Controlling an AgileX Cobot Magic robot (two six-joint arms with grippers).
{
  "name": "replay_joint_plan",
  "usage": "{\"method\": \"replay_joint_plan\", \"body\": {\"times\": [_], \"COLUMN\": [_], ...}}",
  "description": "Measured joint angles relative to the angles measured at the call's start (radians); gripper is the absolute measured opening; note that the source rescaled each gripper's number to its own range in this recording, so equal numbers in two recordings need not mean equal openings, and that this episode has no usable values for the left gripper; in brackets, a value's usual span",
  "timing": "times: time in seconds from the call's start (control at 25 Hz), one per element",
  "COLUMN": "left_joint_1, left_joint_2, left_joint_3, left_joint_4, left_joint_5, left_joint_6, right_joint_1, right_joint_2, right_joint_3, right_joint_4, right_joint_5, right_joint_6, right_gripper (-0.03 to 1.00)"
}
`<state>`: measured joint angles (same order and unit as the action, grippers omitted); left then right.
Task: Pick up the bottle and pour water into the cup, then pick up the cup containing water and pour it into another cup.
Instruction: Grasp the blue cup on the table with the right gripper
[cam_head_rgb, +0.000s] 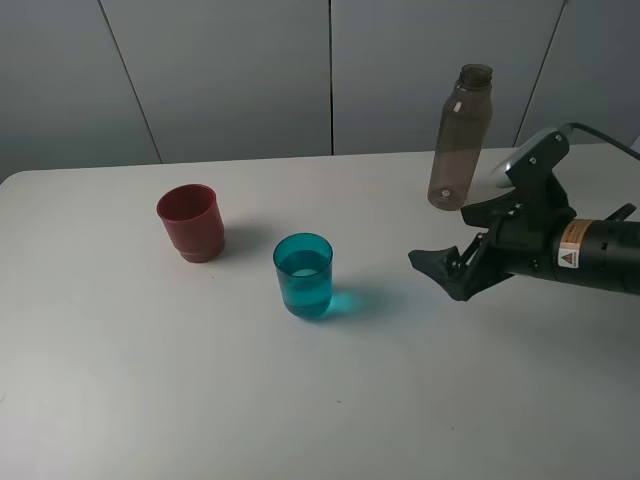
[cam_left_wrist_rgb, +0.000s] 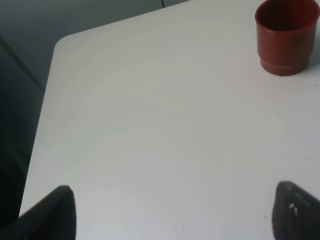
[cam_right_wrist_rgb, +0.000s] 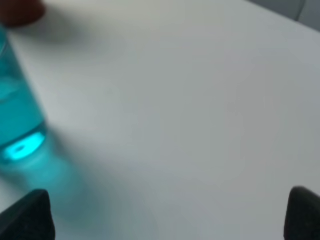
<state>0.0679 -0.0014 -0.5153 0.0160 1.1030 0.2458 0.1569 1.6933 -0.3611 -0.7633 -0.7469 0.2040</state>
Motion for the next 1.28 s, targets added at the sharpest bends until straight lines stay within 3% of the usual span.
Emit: {"method": "replay_joint_plan", "body": {"times": [0.12, 0.32, 1.28], "left_joint_1": [0.0, 0.0, 0.0], "left_joint_2": [0.0, 0.0, 0.0], "left_joint_3": [0.0, 0.0, 0.0], "left_joint_4": [0.0, 0.0, 0.0], "left_joint_5": [0.0, 0.0, 0.0], "left_joint_6": [0.0, -0.002, -0.002], "right_joint_1": [0.002, 0.007, 0.269], "right_joint_2": [0.003, 0.047, 0.308], "right_joint_3": [0.002, 0.002, -0.244], "right_joint_4": [-0.094, -0.142, -0.104], "right_joint_5": [-0.015, -0.063, -0.085], "right_joint_6": [0.011, 0.015, 0.013], "right_gripper": [1.0, 1.0, 1.0]}}
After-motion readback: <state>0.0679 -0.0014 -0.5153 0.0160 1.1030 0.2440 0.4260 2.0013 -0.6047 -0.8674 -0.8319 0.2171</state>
